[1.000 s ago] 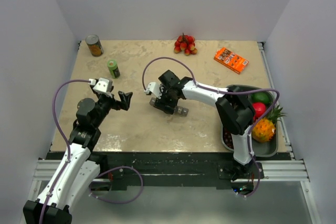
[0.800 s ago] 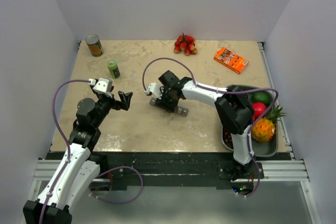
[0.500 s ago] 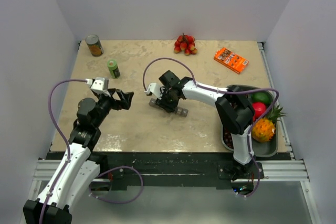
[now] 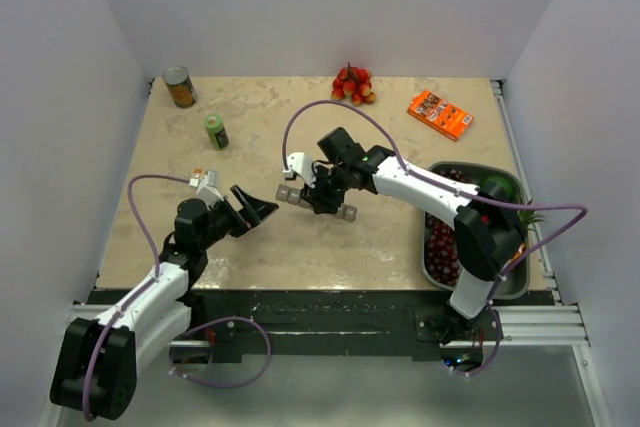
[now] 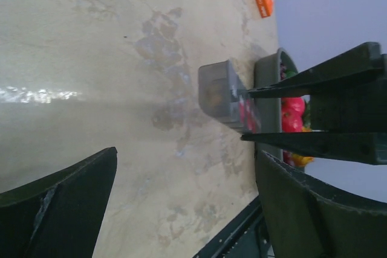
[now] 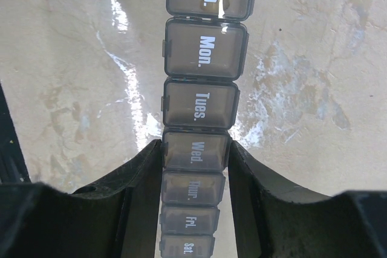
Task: Sort the pills into containers
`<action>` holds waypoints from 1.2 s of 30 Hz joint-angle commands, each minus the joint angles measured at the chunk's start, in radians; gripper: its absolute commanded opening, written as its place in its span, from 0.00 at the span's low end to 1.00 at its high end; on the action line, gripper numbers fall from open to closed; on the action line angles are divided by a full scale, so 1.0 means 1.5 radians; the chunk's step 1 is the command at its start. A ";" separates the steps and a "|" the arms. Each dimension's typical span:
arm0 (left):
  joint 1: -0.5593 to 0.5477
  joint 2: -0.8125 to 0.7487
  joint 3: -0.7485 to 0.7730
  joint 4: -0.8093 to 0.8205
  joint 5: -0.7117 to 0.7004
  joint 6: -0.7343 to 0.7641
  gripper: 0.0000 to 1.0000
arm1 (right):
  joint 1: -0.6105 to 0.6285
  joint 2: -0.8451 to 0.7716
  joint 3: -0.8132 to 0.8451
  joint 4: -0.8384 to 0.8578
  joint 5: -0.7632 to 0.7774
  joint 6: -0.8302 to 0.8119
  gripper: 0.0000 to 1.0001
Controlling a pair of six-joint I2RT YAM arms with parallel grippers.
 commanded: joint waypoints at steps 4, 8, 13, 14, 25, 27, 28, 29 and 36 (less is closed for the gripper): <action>-0.020 0.042 -0.022 0.218 0.080 -0.110 0.98 | 0.001 -0.019 -0.008 0.007 -0.061 -0.019 0.20; -0.030 0.063 -0.022 0.235 0.079 -0.121 0.98 | 0.003 -0.020 -0.005 0.003 -0.074 -0.021 0.20; -0.039 0.111 -0.008 0.241 0.077 -0.135 0.88 | 0.011 -0.025 -0.006 -0.005 -0.087 -0.032 0.19; -0.044 0.126 -0.007 0.252 0.078 -0.140 0.86 | 0.015 -0.027 -0.007 -0.007 -0.087 -0.034 0.19; -0.100 0.186 0.014 0.314 0.063 -0.173 0.70 | 0.032 -0.035 -0.015 -0.009 -0.093 -0.045 0.19; -0.104 0.189 0.013 0.314 0.062 -0.172 0.64 | 0.034 -0.038 -0.017 -0.010 -0.096 -0.047 0.18; -0.104 0.191 0.012 0.314 0.060 -0.172 0.61 | 0.034 -0.040 -0.019 -0.009 -0.097 -0.047 0.18; -0.105 0.191 0.011 0.313 0.060 -0.170 0.58 | 0.036 -0.041 -0.020 -0.009 -0.100 -0.048 0.18; -0.105 0.184 0.001 0.301 0.050 -0.151 0.17 | 0.035 -0.053 -0.033 -0.011 -0.123 -0.056 0.18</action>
